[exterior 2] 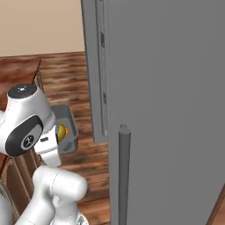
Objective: Place the tupperware on the top shelf of the fridge. Make space for the tupperware among the existing items by rearranging them on the shelves if needed. Close the fridge door when finished.
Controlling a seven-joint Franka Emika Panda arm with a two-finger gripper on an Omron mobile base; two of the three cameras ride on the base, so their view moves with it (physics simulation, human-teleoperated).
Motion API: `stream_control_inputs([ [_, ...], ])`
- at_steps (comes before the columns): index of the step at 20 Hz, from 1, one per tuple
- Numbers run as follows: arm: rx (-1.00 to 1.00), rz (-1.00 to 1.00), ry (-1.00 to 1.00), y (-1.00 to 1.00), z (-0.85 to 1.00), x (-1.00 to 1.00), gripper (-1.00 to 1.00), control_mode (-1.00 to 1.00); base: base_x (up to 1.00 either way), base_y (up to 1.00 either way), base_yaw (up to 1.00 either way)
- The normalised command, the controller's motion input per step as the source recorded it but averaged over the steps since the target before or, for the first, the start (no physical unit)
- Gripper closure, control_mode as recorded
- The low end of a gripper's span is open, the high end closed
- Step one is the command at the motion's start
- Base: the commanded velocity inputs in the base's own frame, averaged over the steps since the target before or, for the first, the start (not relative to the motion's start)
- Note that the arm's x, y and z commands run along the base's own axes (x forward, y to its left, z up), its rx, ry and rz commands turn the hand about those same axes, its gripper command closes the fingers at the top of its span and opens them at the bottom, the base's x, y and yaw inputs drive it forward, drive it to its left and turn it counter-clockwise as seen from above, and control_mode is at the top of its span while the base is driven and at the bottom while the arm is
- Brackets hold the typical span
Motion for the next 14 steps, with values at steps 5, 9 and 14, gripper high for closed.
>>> stream_control_inputs([
  [5, 0.0, 0.0, 0.0, 0.0, 0.0, 0.0, 1.0, 1.0, 0.37, 0.0, -0.32],
  [9, 0.0, 0.0, 0.0, 0.0, 0.0, 0.0, 1.0, 1.0, 0.9, 0.01, -0.25],
  [14, 0.0, 0.0, 0.0, 0.0, 0.0, 0.0, 1.0, 1.0, 0.6, 0.01, -0.24],
])
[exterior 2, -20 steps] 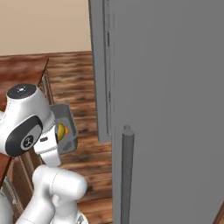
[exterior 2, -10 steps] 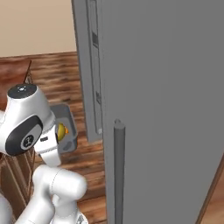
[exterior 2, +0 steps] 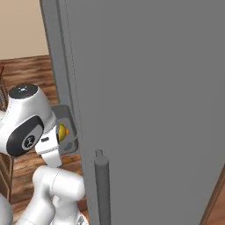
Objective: Place the tupperware on the top shelf of the fridge. Make space for the tupperware among the existing items by rearranging them on the shelves if needed. Close the fridge door when finished.
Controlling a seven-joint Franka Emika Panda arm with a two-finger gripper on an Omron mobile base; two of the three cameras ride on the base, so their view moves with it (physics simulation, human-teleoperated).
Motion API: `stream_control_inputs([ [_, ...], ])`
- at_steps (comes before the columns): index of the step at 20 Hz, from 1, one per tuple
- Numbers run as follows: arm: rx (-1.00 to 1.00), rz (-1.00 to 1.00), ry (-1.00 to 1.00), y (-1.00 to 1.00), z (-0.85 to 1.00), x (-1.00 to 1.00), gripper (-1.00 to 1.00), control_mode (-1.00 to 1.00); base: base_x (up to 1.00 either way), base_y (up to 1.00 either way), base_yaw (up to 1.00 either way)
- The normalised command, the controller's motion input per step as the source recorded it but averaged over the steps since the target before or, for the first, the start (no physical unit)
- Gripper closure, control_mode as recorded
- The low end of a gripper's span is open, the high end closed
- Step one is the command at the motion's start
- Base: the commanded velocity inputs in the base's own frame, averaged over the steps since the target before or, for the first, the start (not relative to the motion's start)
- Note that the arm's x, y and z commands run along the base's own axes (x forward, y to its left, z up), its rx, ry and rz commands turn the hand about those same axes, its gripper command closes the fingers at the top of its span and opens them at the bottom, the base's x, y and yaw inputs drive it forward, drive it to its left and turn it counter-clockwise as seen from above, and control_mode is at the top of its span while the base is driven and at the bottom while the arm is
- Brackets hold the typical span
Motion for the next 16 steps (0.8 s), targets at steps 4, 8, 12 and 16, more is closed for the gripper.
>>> stream_control_inputs([
  [4, 0.0, 0.0, 0.0, 0.0, 0.0, 0.0, 1.0, 1.0, 0.0, 0.01, -0.33],
  [8, 0.0, 0.0, 0.0, 0.0, 0.0, 0.0, 1.0, 1.0, 0.02, 0.14, -0.41],
  [12, 0.0, 0.0, 0.0, 0.0, 0.0, 0.0, 1.0, 1.0, 0.43, 0.22, -0.45],
  [16, 0.0, 0.0, 0.0, 0.0, 0.0, 0.0, 1.0, 1.0, 0.8, 0.31, -0.43],
])
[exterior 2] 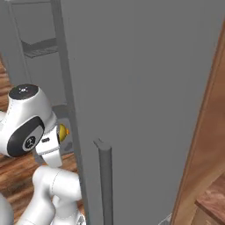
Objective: Place the tupperware on the top shelf of the fridge. Make space for the tupperware among the existing items by rearranging them on the shelves if needed. Close the fridge door when finished.
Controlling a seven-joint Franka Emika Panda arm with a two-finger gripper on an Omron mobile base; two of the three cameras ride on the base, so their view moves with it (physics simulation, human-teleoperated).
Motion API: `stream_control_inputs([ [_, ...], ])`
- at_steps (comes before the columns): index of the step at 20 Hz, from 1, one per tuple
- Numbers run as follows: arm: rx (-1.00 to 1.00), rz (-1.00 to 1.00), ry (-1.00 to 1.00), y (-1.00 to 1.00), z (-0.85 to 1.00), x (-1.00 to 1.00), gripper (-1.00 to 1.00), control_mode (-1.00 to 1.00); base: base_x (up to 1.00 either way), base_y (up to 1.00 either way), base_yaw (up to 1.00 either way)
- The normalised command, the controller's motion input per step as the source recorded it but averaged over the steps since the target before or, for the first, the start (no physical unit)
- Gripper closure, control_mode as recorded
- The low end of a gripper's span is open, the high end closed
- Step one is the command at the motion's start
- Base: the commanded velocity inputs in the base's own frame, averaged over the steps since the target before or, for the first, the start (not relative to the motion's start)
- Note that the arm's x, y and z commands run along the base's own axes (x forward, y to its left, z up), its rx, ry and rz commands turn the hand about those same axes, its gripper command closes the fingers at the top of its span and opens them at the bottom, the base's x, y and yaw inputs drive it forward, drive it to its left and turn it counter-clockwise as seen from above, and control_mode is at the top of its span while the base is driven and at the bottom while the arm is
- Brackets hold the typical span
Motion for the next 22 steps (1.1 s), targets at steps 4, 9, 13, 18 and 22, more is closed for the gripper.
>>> stream_control_inputs([
  [4, 0.0, 0.0, 0.0, 0.0, 0.0, 0.0, 1.0, 1.0, 0.65, 0.37, -0.42],
  [9, 0.0, 0.0, 0.0, 0.0, 0.0, 0.0, 1.0, 1.0, 0.47, 0.6, -0.38],
  [13, 0.0, 0.0, 0.0, 0.0, 0.0, 0.0, 1.0, 1.0, 0.06, 0.53, -0.35],
  [18, 0.0, 0.0, 0.0, 0.0, 0.0, 0.0, 1.0, 1.0, -0.32, 0.02, -0.39],
  [22, 0.0, 0.0, 0.0, 0.0, 0.0, 0.0, 1.0, 1.0, -0.82, 0.0, -0.41],
])
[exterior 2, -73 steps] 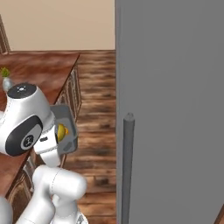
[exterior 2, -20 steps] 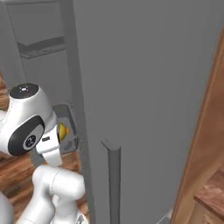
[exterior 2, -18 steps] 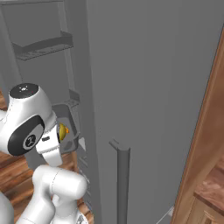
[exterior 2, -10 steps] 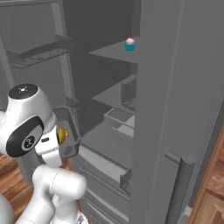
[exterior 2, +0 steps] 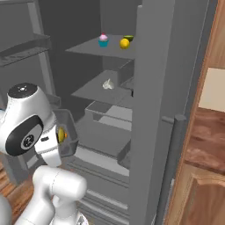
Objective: Place the tupperware on the top shelf of the fridge. Make space for the tupperware among the existing items by rearranging them on the shelves if needed. Close the fridge door when finished.
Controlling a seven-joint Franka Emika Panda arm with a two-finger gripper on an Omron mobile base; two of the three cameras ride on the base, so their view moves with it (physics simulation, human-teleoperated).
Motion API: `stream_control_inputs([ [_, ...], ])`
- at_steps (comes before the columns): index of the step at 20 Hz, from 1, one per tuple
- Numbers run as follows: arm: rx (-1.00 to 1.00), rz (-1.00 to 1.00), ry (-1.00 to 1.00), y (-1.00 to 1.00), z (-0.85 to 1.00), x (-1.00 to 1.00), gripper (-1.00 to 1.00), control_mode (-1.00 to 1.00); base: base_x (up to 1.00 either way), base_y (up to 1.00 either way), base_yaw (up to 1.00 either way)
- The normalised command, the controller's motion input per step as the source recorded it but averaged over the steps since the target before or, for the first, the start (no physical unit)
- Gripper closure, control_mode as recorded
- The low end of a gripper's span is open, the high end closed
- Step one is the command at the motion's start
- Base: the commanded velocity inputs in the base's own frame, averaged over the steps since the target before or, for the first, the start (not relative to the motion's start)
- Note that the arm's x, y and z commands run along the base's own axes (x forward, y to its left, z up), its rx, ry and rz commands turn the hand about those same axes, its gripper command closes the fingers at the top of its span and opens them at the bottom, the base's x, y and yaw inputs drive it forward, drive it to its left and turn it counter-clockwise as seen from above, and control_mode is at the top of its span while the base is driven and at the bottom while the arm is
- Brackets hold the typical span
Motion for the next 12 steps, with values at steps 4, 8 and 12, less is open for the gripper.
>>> stream_control_inputs([
  [4, 0.0, 0.0, 0.0, 0.0, 0.0, 0.0, 1.0, 1.0, -0.43, -0.01, -0.45],
  [8, 0.0, 0.0, 0.0, 0.0, 0.0, 0.0, 1.0, 1.0, 0.25, -0.02, -0.45],
  [12, 0.0, 0.0, 0.0, 0.0, 0.0, 0.0, 1.0, 1.0, 0.54, 0.04, -0.37],
])
